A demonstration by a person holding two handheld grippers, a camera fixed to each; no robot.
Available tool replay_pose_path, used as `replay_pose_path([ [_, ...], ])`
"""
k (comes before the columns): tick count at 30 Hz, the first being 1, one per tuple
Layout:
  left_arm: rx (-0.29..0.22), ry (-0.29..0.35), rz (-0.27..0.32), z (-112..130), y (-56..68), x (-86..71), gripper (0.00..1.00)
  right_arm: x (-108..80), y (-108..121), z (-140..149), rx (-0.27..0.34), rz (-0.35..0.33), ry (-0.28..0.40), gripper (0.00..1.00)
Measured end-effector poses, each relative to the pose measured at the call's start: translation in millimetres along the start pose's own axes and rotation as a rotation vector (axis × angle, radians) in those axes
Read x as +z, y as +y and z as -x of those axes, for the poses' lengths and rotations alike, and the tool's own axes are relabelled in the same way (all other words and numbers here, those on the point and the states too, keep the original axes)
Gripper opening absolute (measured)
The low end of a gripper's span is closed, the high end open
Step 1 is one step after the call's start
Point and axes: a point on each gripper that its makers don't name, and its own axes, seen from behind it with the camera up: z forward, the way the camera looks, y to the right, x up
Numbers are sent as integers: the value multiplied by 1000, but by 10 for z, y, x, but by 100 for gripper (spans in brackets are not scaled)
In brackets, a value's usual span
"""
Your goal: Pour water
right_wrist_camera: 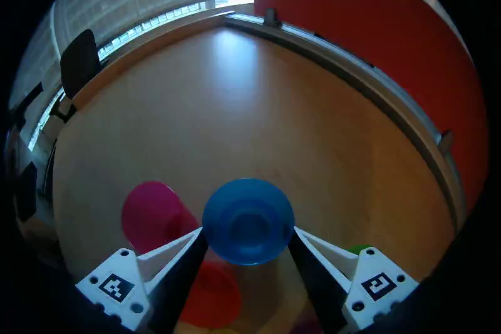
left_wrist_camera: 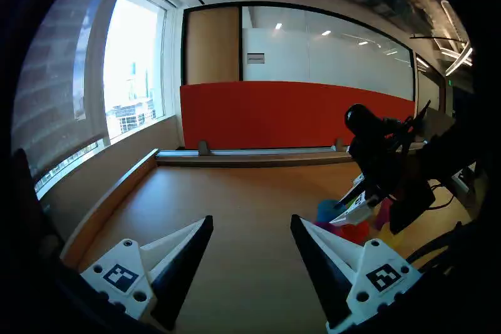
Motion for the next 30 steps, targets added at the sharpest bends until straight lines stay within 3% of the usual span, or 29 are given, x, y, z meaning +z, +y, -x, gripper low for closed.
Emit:
replay_pose_path([
  [17,4,-3,5,2,10,29,92,-21,1,-47,-6,-2,10,95],
  [30,6,-7,2,14,6,18,92,-2,3,-46,0,-5,6,93],
])
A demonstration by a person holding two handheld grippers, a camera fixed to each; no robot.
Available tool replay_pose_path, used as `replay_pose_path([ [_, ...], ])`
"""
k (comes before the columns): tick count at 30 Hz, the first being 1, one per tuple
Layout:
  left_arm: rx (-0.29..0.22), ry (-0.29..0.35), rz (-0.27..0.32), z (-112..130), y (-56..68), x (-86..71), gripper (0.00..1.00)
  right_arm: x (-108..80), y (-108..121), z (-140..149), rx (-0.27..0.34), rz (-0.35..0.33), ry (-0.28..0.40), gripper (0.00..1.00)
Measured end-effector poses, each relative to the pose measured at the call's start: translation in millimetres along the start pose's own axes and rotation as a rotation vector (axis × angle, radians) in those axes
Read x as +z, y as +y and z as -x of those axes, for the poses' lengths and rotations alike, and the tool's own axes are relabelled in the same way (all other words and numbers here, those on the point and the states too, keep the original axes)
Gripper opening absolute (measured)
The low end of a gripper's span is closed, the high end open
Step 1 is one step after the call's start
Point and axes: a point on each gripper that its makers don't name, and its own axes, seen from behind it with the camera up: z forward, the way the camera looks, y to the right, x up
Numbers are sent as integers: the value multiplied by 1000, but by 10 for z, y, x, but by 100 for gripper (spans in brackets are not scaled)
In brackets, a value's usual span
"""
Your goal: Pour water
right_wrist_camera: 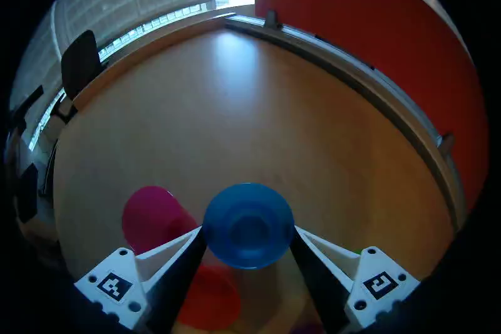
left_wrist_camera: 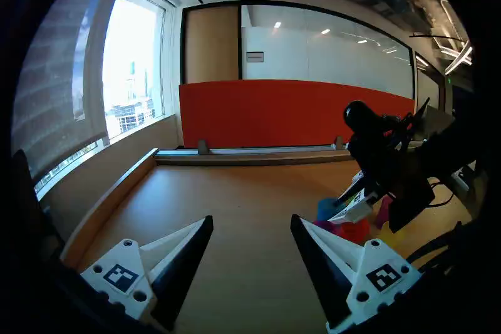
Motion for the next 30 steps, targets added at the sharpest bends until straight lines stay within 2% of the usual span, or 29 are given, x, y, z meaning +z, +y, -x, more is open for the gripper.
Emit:
replay_pose_path([
  [9,2,1,0,-6,0,3,92,9,5,2,-10,2,3,92],
  [20,8,7,3,-42,14,15,92,-27,-13,-24,-40,-2,47,92],
  [26,16,14,6,-91,33,20,92,-133,-42,-159,-42,-12,114,92],
  [30,23,22,9,-143,52,25,92,-272,-60,-295,-41,-15,178,92],
])
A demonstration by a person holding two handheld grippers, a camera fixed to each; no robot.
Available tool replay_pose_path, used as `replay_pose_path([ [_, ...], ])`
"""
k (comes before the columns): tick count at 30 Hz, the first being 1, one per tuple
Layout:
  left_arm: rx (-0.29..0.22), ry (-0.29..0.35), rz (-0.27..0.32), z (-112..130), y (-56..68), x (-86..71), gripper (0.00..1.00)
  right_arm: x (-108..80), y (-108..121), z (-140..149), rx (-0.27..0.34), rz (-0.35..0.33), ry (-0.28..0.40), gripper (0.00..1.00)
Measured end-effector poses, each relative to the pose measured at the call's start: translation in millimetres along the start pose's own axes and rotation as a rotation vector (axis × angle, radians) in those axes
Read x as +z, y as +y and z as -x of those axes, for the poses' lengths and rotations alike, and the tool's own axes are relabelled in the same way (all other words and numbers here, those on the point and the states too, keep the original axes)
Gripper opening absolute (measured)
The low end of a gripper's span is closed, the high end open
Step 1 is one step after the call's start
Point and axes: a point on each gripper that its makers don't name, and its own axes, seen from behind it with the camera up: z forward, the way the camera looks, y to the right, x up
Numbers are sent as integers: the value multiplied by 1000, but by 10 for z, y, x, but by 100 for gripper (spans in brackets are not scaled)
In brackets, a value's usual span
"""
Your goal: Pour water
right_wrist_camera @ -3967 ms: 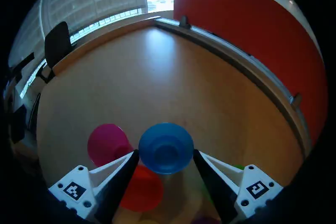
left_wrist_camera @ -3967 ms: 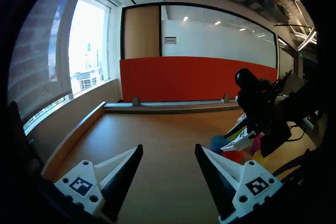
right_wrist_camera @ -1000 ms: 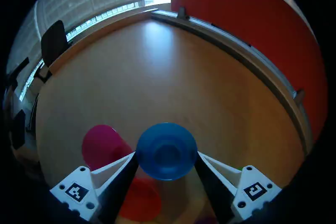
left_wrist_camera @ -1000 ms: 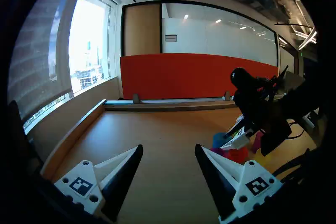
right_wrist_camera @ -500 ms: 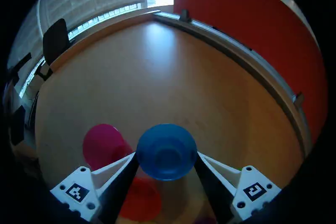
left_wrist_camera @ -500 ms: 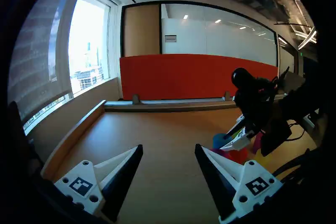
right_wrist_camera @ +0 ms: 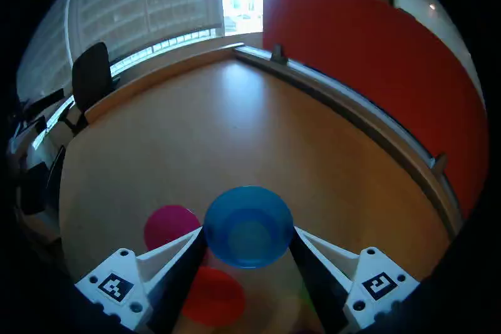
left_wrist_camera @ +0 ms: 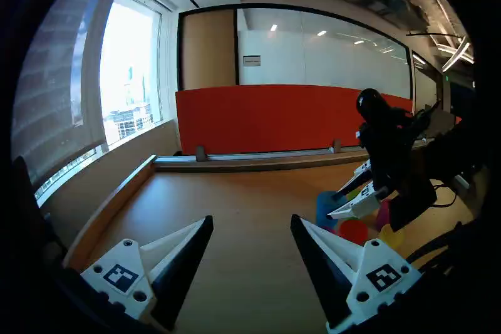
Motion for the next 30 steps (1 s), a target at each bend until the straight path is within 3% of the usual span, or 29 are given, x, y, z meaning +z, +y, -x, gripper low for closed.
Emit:
replay_pose_path([
  [19,52,53,32,-357,170,-12,92,-1059,59,-806,45,66,333,91],
  [30,66,72,59,-496,317,-12,92,-1584,83,-991,79,112,482,91],
])
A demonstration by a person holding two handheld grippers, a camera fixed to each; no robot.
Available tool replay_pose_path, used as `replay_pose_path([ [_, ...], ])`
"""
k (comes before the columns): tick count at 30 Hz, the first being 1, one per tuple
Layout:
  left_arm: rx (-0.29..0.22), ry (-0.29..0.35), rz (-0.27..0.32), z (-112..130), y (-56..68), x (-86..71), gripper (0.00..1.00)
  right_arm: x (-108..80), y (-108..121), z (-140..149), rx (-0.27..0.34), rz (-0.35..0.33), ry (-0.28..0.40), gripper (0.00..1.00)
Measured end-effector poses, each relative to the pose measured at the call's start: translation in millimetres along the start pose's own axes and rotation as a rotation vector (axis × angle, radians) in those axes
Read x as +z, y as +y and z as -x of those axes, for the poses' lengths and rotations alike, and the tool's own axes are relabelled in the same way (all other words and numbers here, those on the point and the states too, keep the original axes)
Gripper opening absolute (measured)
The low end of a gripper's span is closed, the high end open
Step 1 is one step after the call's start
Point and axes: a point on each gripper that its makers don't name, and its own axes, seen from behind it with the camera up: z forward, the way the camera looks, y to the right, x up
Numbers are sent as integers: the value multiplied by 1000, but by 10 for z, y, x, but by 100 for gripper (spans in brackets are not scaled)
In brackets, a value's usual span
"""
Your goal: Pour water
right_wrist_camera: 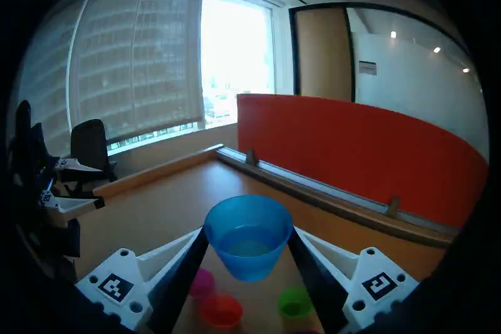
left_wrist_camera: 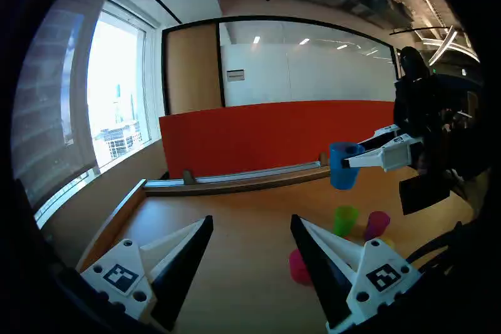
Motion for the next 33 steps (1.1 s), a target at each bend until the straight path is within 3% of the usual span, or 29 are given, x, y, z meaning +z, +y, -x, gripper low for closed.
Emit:
replay_pose_path([
  [20,10,13,48,-122,225,29,92,-673,106,-474,10,88,227,91],
  [33,7,2,78,-73,383,75,92,-931,225,-493,9,140,260,91],
])
